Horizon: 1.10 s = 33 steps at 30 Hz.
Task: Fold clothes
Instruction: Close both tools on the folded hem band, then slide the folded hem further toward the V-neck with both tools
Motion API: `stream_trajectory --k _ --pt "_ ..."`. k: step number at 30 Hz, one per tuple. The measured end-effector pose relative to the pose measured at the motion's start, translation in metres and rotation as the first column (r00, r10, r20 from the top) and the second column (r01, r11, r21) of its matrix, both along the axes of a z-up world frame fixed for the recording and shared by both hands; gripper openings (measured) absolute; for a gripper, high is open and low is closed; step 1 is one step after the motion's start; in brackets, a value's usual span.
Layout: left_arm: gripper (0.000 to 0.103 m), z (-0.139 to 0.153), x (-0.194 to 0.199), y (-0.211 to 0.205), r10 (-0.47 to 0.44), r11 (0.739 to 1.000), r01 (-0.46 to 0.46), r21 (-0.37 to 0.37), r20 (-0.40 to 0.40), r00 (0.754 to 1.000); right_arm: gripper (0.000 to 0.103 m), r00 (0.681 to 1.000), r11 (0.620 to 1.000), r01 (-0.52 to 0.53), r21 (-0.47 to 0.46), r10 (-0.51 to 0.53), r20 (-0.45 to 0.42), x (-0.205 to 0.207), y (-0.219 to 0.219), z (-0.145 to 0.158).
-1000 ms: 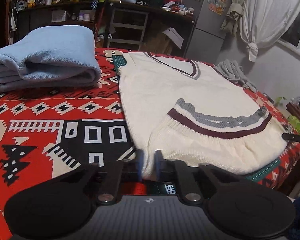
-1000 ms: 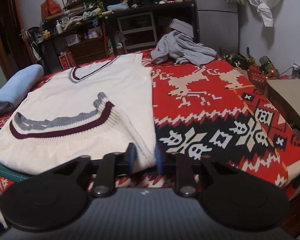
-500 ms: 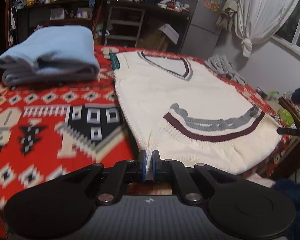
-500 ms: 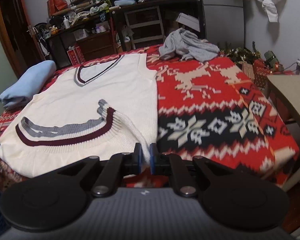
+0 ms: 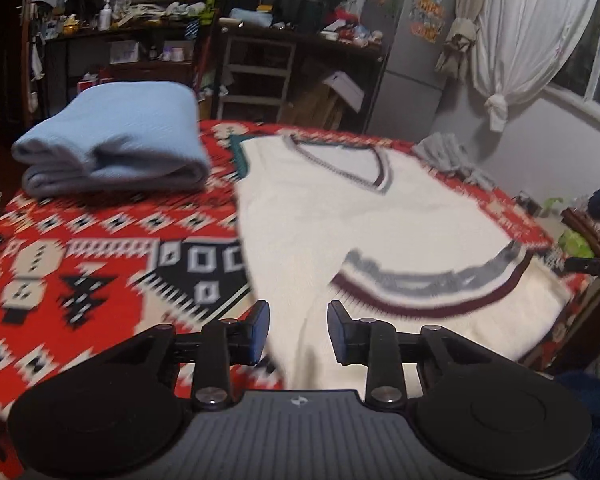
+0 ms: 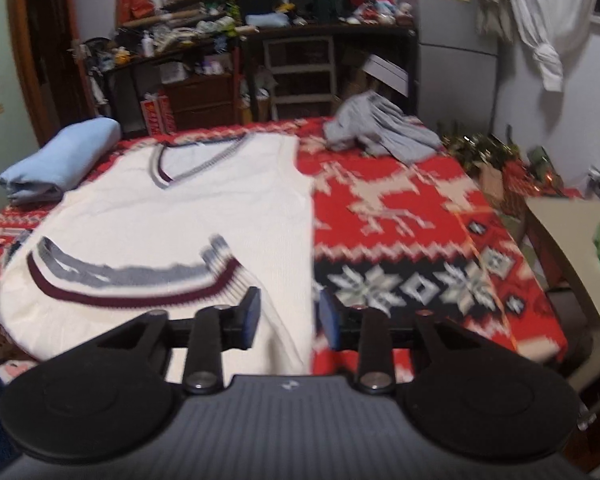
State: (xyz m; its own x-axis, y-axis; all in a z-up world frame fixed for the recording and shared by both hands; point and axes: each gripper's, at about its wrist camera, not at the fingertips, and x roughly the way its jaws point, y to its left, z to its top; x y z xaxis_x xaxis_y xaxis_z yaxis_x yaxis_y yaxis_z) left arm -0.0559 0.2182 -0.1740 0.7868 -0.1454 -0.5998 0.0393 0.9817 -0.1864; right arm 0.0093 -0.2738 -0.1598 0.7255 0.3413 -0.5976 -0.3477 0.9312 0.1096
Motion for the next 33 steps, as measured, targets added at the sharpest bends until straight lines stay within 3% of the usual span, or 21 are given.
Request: stream_trajectory --k 5,8,11,12,13,14,15,19,25,29,33 --pt "0.039 -0.012 0.038 -0.023 -0.078 0.995 0.079 0.054 -0.027 0.997 0.042 0.997 0.996 -0.078 -0.048 0.078 -0.002 0.023 0.031 -0.008" --pt "0.044 -0.019 0.055 -0.031 -0.134 0.989 0.137 0.052 -0.047 0.99 0.042 0.994 0.992 -0.111 -0.058 0.109 -0.03 0.038 0.042 -0.021" --pt "0.042 -0.027 0.066 -0.033 -0.153 0.987 0.157 0.047 -0.079 0.985 0.041 0.99 0.989 -0.132 -0.062 0.129 -0.051 0.05 0.047 -0.031" --pt "0.04 -0.03 0.068 -0.032 -0.156 0.987 0.159 0.033 -0.084 0.984 0.036 0.989 0.989 -0.135 -0.055 0.132 -0.059 0.052 0.048 -0.033" --pt "0.032 -0.032 0.068 -0.03 -0.159 0.987 0.161 0.017 -0.088 0.983 0.027 0.989 0.99 -0.135 -0.038 0.132 -0.067 0.054 0.048 -0.035" --pt "0.017 -0.032 0.067 -0.028 -0.159 0.987 0.16 0.001 -0.085 0.984 0.01 0.989 0.991 -0.132 -0.026 0.13 -0.071 0.055 0.048 -0.035" --pt "0.009 -0.033 0.065 -0.026 -0.158 0.987 0.158 -0.015 -0.079 0.984 0.009 0.99 0.992 -0.128 -0.019 0.126 -0.07 0.054 0.048 -0.034" --pt "0.008 -0.019 0.047 -0.02 -0.128 0.99 0.128 -0.053 -0.015 0.992 0.007 0.993 0.994 -0.108 0.016 0.108 -0.055 0.048 0.043 -0.023" --pt "0.008 0.03 0.018 0.0 -0.034 0.988 0.051 -0.145 0.123 0.992 0.007 0.999 0.986 -0.041 0.161 0.039 0.02 0.036 0.018 0.024" --pt "0.008 0.046 0.032 0.006 -0.017 0.987 0.042 -0.152 0.162 0.987 0.007 0.998 0.981 -0.042 0.188 0.034 0.049 0.056 0.017 0.043" --pt "0.008 0.036 0.069 0.01 0.013 0.989 0.01 -0.149 0.156 0.988 0.007 0.998 0.99 -0.036 0.138 0.03 0.046 0.091 0.035 0.035"
